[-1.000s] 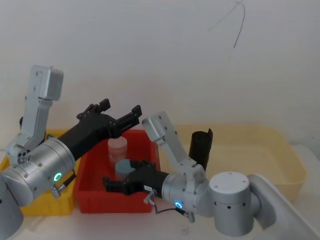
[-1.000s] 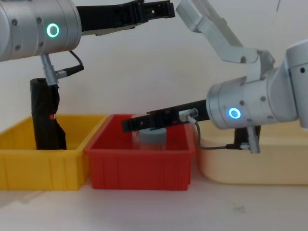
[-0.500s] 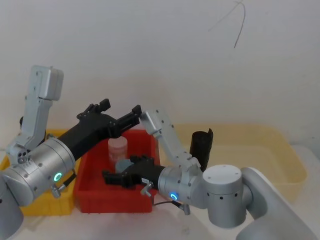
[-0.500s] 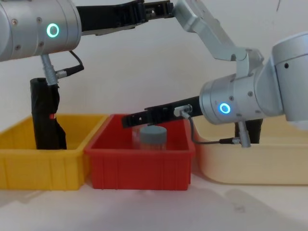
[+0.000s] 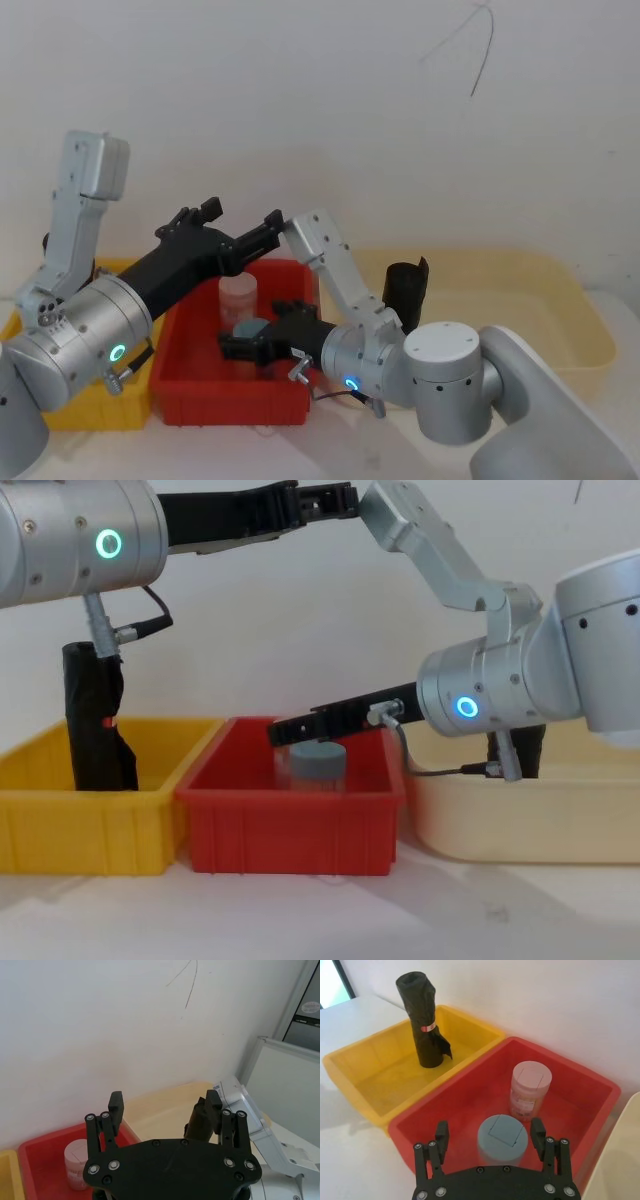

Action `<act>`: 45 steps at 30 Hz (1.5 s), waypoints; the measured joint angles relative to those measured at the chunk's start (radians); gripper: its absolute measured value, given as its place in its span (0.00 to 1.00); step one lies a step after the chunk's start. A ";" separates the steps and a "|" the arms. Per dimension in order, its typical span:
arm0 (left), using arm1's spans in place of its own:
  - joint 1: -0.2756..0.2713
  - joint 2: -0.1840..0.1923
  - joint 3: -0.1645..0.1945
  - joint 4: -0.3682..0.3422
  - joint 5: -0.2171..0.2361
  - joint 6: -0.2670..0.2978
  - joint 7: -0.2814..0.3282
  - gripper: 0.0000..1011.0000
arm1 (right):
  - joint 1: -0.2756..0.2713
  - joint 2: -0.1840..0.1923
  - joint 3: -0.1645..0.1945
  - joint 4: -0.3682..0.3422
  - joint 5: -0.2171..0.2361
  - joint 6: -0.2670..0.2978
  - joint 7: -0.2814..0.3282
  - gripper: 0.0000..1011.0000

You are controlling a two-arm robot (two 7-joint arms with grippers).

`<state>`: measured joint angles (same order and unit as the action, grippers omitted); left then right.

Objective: Pick up the garbage bag with the one hand and transfer it to the other hand.

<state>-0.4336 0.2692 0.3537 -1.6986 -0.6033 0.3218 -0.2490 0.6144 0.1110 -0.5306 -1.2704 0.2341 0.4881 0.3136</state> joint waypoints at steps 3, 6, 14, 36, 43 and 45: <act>0.000 0.001 0.000 0.000 0.000 0.000 0.001 0.99 | 0.011 -0.001 -0.003 0.022 -0.010 -0.013 0.000 0.99; 0.000 0.001 -0.001 0.000 0.000 0.000 0.001 0.99 | 0.024 -0.003 -0.005 0.046 -0.019 -0.026 0.002 0.99; 0.000 -0.001 0.001 0.000 0.000 0.000 -0.001 0.99 | 0.048 -0.007 -0.009 0.099 -0.036 -0.038 0.014 0.99; 0.000 -0.001 0.000 0.000 0.000 0.000 -0.001 0.99 | 0.068 -0.023 -0.004 0.162 -0.037 -0.023 0.061 0.98; 0.000 -0.001 0.000 0.000 0.000 0.000 -0.001 0.99 | 0.069 -0.031 0.003 0.173 -0.040 -0.030 0.064 0.83; 0.000 -0.001 0.000 0.000 -0.001 0.000 -0.001 0.99 | 0.069 -0.032 0.004 0.173 -0.041 -0.031 0.064 0.81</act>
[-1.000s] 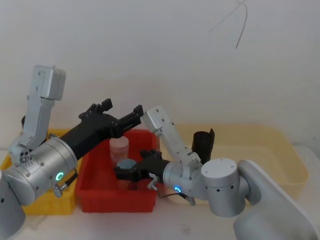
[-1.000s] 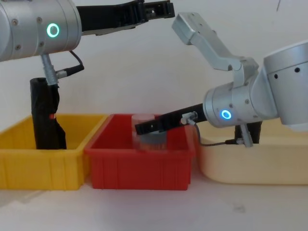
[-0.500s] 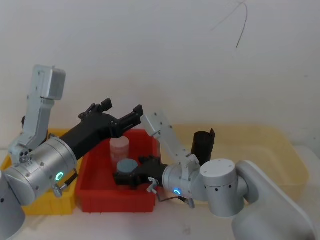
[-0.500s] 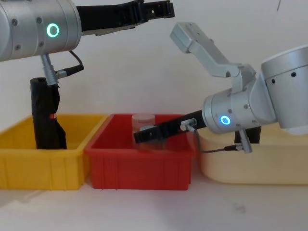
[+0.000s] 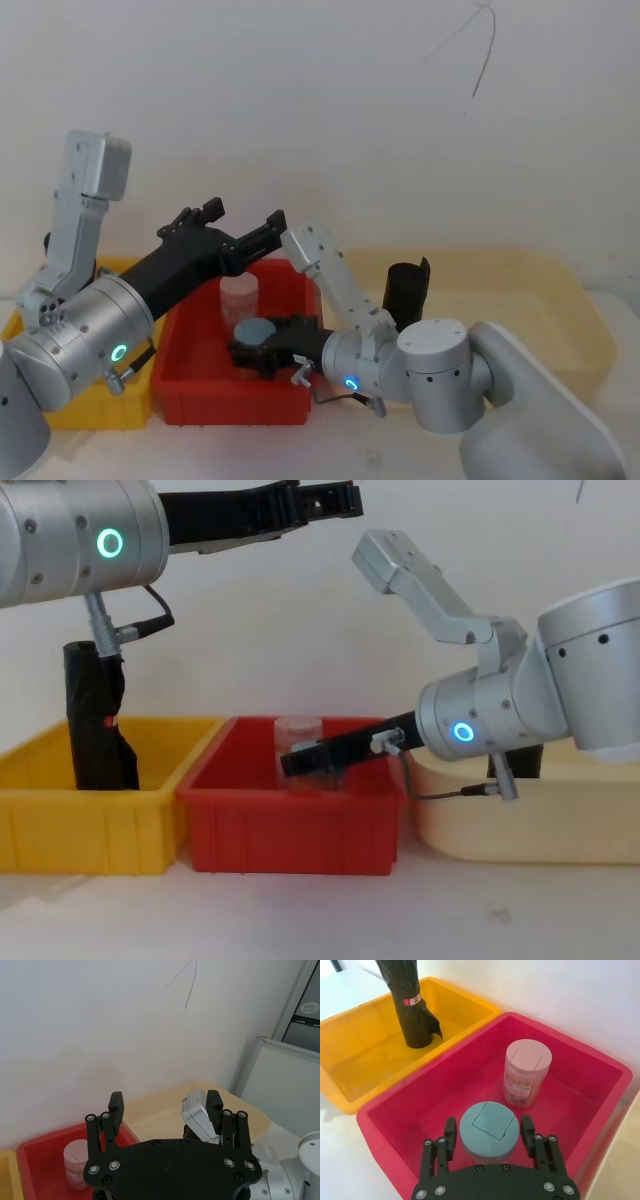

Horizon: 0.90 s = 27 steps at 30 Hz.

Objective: Pick up the garbage bag with the one hand and transfer it to the other hand.

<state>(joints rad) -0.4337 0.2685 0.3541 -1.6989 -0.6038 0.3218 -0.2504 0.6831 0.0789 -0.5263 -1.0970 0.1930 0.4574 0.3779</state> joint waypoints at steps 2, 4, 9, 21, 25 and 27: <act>0.000 0.000 0.000 0.000 0.000 0.000 0.000 0.99 | 0.000 -0.001 0.003 0.000 -0.001 0.000 0.000 0.73; 0.000 0.000 0.000 0.000 0.000 0.000 0.000 0.99 | -0.001 -0.002 0.004 0.000 -0.002 -0.001 0.000 0.68; 0.000 0.000 0.000 0.000 0.000 0.000 0.000 0.99 | -0.005 -0.003 0.012 -0.005 -0.004 -0.002 -0.003 0.64; 0.000 0.000 0.000 0.000 0.000 0.000 0.000 0.99 | -0.010 0.002 0.040 -0.042 -0.010 -0.025 -0.021 0.64; 0.000 0.000 0.000 0.000 0.000 0.000 0.000 0.99 | -0.007 0.007 0.052 -0.054 -0.012 -0.034 -0.029 0.64; 0.000 0.000 0.000 0.000 0.000 0.000 0.000 0.99 | -0.006 0.008 0.058 -0.059 -0.013 -0.038 -0.033 0.64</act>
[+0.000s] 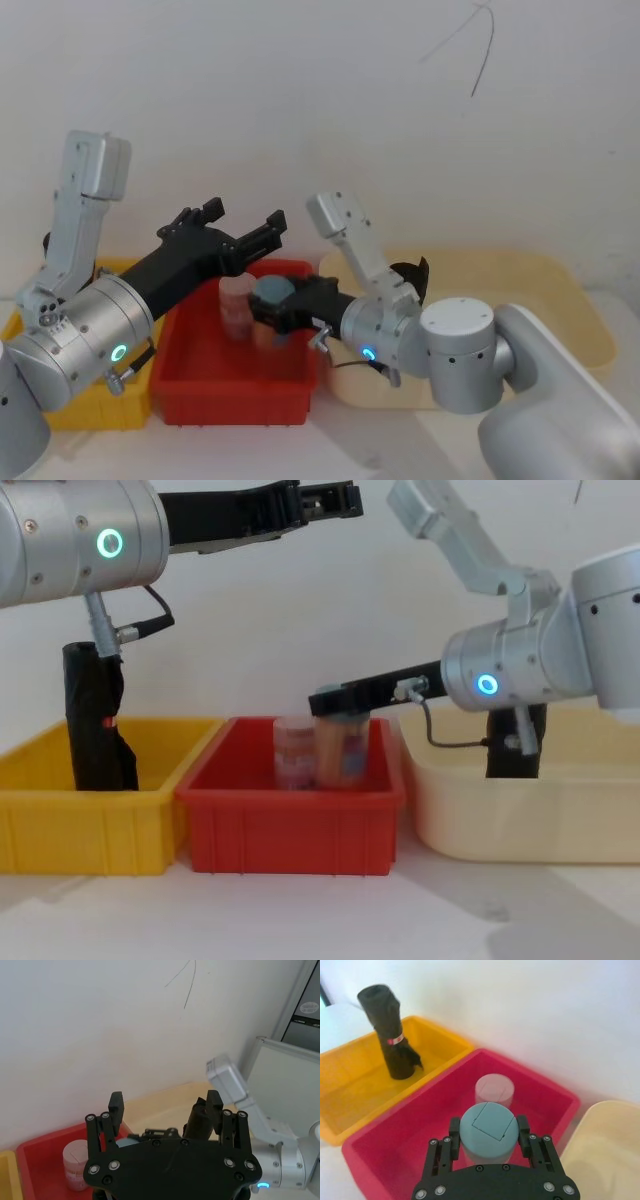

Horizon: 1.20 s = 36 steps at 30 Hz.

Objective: Pick up the garbage bag with the one hand and transfer it to the other hand.

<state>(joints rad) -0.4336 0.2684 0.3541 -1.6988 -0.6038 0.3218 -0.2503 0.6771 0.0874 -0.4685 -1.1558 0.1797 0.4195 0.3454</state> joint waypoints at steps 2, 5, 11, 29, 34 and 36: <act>0.000 0.000 0.000 0.000 0.000 0.000 0.000 0.99 | 0.003 0.003 0.009 -0.006 -0.002 -0.005 -0.007 0.64; 0.000 0.000 0.000 0.000 0.000 0.000 0.000 0.99 | 0.007 0.007 0.022 -0.011 -0.005 -0.014 -0.017 0.64; 0.000 0.000 0.000 0.000 0.000 0.000 0.000 0.99 | 0.018 0.016 0.048 -0.018 -0.011 -0.032 -0.038 0.64; 0.000 0.000 0.000 0.000 0.000 0.000 0.000 0.99 | 0.043 0.048 0.123 -0.011 -0.031 -0.075 -0.090 0.66; 0.000 0.000 0.000 0.000 0.000 0.000 0.000 0.99 | 0.037 0.063 0.141 -0.022 -0.034 -0.087 -0.092 0.78; 0.000 0.000 0.000 0.000 0.000 0.000 0.000 0.99 | 0.031 0.070 0.149 -0.033 -0.034 -0.092 -0.092 0.85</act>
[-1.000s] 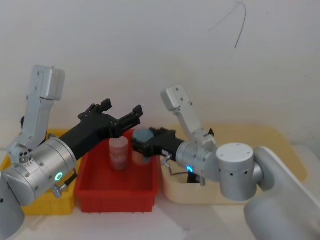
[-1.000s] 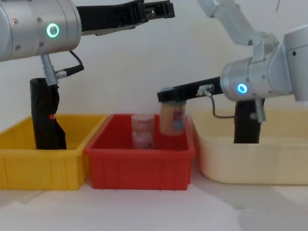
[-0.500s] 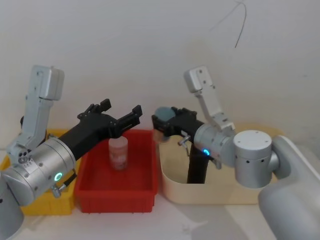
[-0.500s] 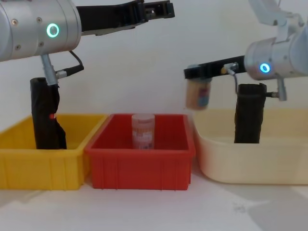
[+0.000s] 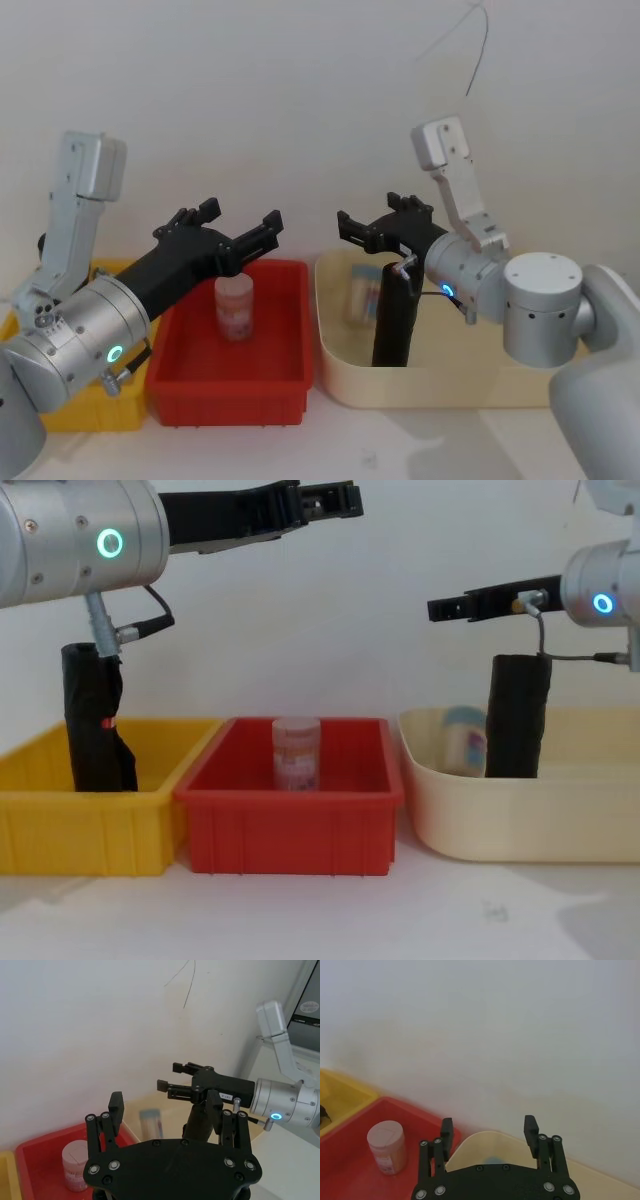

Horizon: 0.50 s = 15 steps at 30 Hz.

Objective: Pick up the garbage bag with the one hand and transfer it to the other hand.

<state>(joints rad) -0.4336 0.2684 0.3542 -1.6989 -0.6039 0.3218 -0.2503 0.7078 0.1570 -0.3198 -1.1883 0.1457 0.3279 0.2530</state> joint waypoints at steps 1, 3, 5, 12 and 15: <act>0.000 0.000 0.000 0.000 0.000 0.000 0.000 0.99 | -0.002 0.002 0.002 -0.004 0.000 -0.001 0.000 0.87; 0.000 0.000 0.000 0.000 0.000 0.000 0.000 0.99 | -0.012 0.007 0.008 -0.019 0.000 -0.006 0.002 0.93; 0.000 0.000 0.000 0.000 0.000 0.000 0.000 0.99 | -0.020 0.011 0.012 -0.030 0.002 -0.009 0.006 0.97; 0.000 0.000 0.000 0.000 0.000 0.000 0.000 0.99 | -0.072 0.031 0.028 -0.111 0.031 -0.017 0.040 0.99; 0.000 0.000 0.000 0.000 0.000 0.000 0.000 0.99 | -0.111 0.042 0.036 -0.170 0.051 -0.017 0.058 0.99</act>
<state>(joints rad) -0.4336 0.2684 0.3541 -1.6989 -0.6038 0.3218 -0.2504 0.5963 0.1991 -0.2842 -1.3582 0.1966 0.3108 0.3109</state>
